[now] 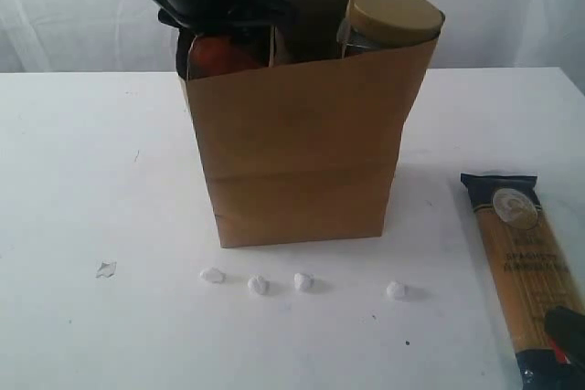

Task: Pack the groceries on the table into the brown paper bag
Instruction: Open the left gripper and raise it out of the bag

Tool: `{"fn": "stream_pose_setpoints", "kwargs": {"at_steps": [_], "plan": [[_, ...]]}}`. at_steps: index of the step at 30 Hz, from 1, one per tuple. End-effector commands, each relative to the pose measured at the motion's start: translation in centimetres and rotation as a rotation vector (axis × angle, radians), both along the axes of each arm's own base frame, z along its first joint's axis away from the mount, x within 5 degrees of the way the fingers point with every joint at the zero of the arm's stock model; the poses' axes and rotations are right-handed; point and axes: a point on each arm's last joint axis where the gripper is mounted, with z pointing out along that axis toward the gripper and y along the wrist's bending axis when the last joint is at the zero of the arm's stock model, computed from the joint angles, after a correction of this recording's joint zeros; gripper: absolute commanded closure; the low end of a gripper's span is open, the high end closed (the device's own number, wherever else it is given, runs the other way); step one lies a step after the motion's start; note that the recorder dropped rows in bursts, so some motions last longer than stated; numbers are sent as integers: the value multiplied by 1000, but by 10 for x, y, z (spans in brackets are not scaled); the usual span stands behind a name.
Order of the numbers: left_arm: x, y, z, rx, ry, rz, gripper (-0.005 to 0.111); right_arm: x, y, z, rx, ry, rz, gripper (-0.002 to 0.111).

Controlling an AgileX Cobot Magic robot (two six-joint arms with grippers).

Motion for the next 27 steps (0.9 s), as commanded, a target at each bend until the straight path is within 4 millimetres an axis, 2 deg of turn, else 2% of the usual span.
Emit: {"fn": "stream_pose_setpoints", "kwargs": {"at_steps": [1,9,19,27], "plan": [[-7,4,14,-28,-37,5,40,0,-1,-1,1,-10,-8,108],[-15,11,34,-70,-107,6,40,0,-1,-1,1,-10,-8,108],[-20,22,48,-61,-166,40,40,0,-1,-1,1,-10,-8,108],[-21,22,50,-70,-177,39,40,0,-1,-1,1,-10,-8,108]]}}
